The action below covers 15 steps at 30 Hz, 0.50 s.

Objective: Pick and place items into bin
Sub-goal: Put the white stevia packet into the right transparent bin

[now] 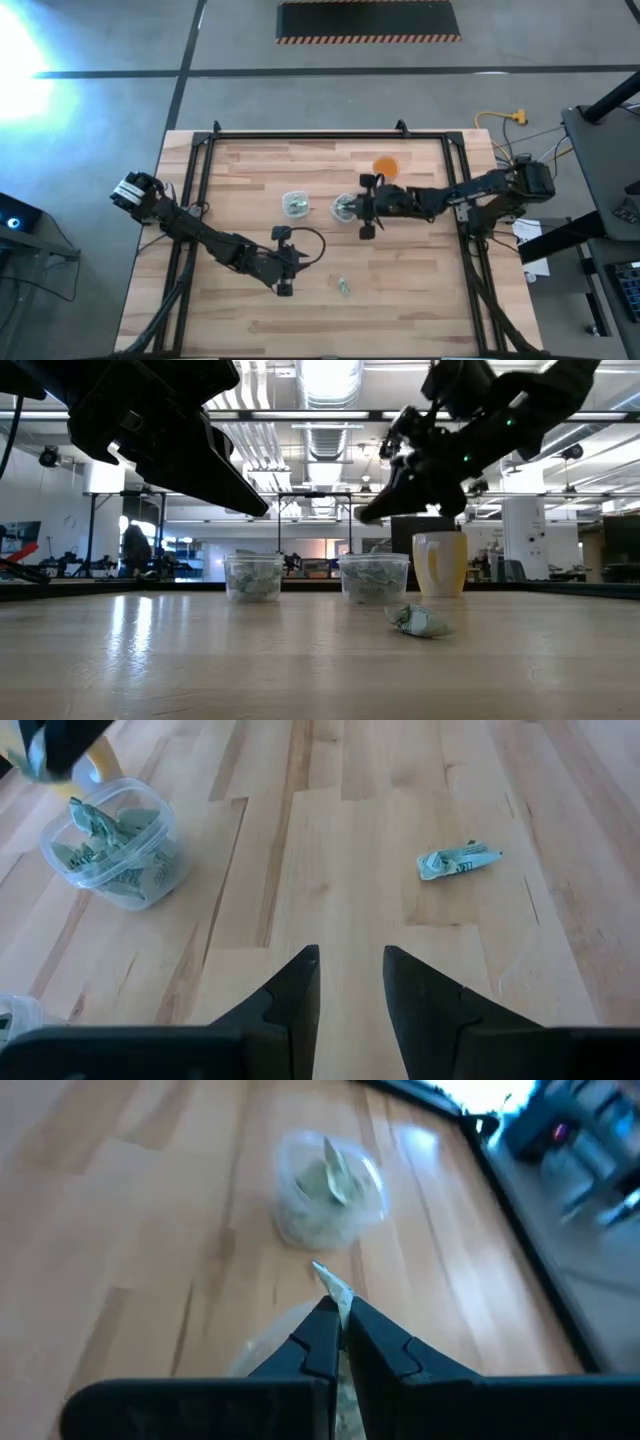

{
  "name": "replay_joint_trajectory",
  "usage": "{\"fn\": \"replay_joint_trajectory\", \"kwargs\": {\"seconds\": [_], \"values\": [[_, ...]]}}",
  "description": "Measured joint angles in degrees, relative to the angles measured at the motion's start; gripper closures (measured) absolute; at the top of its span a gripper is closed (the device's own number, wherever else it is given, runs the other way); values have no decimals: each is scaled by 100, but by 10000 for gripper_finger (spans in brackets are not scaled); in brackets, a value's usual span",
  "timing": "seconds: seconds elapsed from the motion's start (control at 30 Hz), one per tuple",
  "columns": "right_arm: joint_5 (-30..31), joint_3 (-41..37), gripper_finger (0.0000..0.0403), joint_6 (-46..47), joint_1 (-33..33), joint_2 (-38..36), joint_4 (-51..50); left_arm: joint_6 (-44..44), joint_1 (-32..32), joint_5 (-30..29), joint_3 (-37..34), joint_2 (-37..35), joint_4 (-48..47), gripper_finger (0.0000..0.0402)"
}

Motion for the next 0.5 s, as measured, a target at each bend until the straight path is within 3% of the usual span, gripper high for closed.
{"fn": "replay_joint_trajectory", "kwargs": {"seconds": [0.23, 0.5], "values": [[-308, 0, 390, 612, -466, 427, 1, 0, 0, 0, 0, 0, 7, 306], [-335, 31, 390, 770, -540, 915, 35, 2, 0, 0, 0, 2, 50, 306]]}}
